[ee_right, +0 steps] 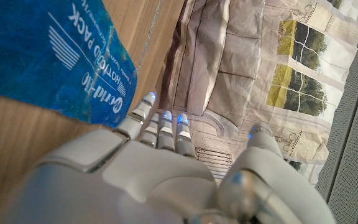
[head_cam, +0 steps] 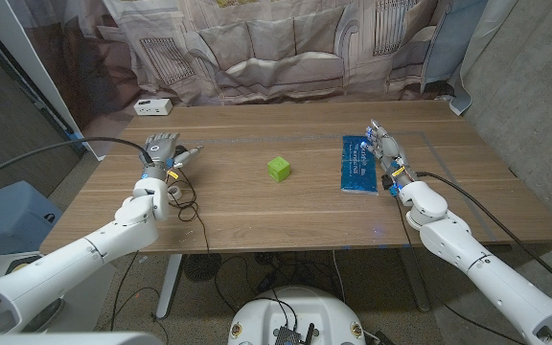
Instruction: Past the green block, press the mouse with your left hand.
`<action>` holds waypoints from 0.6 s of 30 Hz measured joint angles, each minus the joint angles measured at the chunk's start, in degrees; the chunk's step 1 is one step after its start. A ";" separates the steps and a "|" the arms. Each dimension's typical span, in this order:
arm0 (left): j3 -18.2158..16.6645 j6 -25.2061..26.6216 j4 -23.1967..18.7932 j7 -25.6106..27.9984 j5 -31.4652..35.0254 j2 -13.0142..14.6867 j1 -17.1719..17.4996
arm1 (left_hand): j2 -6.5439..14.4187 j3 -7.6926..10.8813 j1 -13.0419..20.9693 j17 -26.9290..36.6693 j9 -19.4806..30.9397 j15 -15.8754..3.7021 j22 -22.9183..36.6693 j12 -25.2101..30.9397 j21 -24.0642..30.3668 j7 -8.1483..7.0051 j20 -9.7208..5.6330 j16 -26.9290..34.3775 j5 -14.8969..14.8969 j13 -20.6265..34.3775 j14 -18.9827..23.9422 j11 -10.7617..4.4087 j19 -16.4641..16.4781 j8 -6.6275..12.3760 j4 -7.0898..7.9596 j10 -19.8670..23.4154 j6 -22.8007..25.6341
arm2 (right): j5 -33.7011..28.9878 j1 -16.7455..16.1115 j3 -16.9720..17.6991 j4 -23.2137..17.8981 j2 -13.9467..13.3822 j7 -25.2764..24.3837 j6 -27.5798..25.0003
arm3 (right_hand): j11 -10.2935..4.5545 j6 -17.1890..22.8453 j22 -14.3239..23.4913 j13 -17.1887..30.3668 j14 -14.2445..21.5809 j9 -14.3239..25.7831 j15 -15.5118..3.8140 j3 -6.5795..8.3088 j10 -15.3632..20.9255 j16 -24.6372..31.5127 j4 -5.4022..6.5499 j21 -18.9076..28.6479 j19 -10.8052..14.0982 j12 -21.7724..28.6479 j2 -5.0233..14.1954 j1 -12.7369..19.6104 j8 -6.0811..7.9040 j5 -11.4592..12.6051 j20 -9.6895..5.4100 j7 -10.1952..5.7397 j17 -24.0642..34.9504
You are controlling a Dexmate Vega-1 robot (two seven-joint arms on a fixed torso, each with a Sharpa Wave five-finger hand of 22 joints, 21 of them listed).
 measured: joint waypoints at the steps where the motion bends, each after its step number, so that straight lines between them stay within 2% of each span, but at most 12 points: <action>1: -0.17 0.00 -0.15 0.14 -0.26 0.01 0.14 | 0.00 0.00 0.00 0.00 0.00 0.00 0.00 0.00 0.00 0.00 0.00 0.00 0.00 0.00 0.00 0.03 0.00 0.00 0.00 -0.03 0.00 | 0.00 -0.01 0.00 -0.02 -0.03 0.00 0.00 | 0.00 0.00 0.00 0.00 0.00 0.00 0.00 0.00 0.00 0.00 0.00 0.00 0.00 0.00 0.00 0.00 0.00 0.00 0.00 0.00 0.00; 13: -2.52 -2.70 -1.82 1.90 -3.55 0.02 1.97 | 0.30 0.00 0.30 0.00 0.00 0.22 0.00 0.00 0.00 0.40 0.31 0.00 0.00 0.00 0.22 0.32 0.31 0.43 0.00 -0.32 0.40 | 0.02 -0.08 0.00 -0.43 -0.25 0.13 -0.15 | 0.00 0.00 0.00 0.00 0.00 0.00 0.00 -0.21 0.00 0.00 -0.21 0.00 0.00 0.00 0.00 0.00 0.00 0.00 0.00 0.00 0.01; 18: -4.53 -4.66 -2.50 2.40 -5.79 -0.22 3.13 | 0.30 0.00 0.30 0.00 0.00 0.22 0.00 0.00 0.00 0.81 0.31 0.00 0.00 0.00 0.22 0.32 0.31 0.43 0.00 -0.32 0.81 | -0.07 -0.11 0.03 -0.48 -0.26 0.13 -0.16 | 0.00 0.00 0.00 0.00 0.00 0.00 0.00 -0.21 0.00 0.00 -0.21 0.00 0.00 0.00 0.00 0.00 0.00 0.00 0.00 0.00 0.01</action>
